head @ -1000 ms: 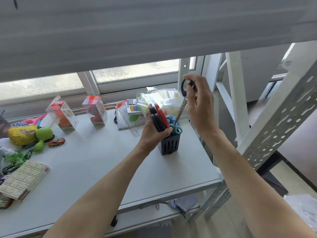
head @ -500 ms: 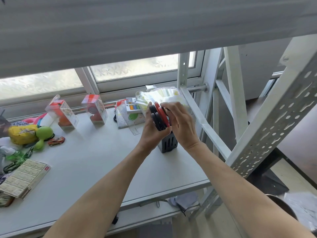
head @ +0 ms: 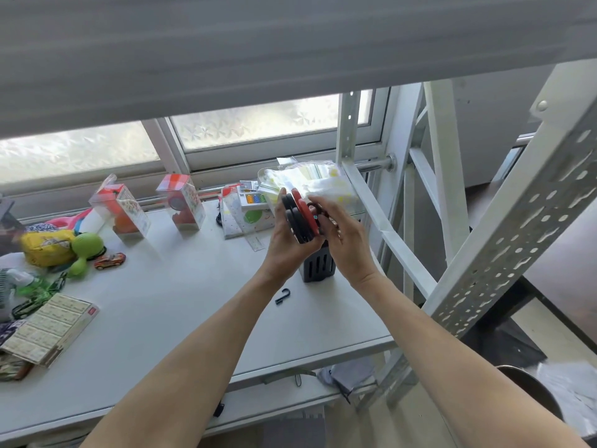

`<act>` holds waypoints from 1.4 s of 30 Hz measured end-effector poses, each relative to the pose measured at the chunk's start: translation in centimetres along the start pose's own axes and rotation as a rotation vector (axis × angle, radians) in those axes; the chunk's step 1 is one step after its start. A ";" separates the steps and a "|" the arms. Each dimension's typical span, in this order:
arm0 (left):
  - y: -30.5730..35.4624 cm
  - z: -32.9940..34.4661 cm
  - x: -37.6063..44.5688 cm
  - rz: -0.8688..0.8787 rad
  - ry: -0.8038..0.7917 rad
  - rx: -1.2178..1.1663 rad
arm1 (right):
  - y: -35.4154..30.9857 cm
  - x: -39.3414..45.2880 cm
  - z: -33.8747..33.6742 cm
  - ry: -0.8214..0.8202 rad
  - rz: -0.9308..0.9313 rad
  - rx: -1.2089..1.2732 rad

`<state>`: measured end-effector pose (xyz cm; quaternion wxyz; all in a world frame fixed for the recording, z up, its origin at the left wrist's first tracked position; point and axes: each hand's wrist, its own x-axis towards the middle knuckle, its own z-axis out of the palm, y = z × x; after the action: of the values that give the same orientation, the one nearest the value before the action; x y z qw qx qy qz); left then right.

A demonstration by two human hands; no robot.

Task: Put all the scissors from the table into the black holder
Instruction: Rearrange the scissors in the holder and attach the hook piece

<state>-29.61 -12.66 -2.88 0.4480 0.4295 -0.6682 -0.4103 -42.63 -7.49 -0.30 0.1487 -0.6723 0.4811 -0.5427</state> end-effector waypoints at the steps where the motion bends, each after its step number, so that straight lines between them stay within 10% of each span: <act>1: 0.1 0.0 0.0 -0.004 -0.002 -0.002 | -0.1 0.1 0.0 0.000 0.009 0.001; 13: 0.9 -0.5 0.4 -0.013 -0.081 -0.012 | 1.0 1.2 -0.6 0.023 0.037 -0.391; 25: -1.5 -0.1 -0.2 -0.132 -0.064 0.049 | -0.5 1.9 -2.9 -0.260 0.579 0.365; 34: -0.6 1.6 -1.8 -0.057 0.103 0.007 | 1.6 2.3 -2.1 -0.272 0.416 -0.211; 42: -0.8 1.6 -2.2 -0.055 0.106 0.005 | 1.9 3.9 -4.6 -0.608 0.464 -0.019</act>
<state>-30.47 -10.60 -4.54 0.4703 0.4697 -0.6326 -0.3975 -47.79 -10.12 2.31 0.3973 -0.6770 0.5595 -0.2660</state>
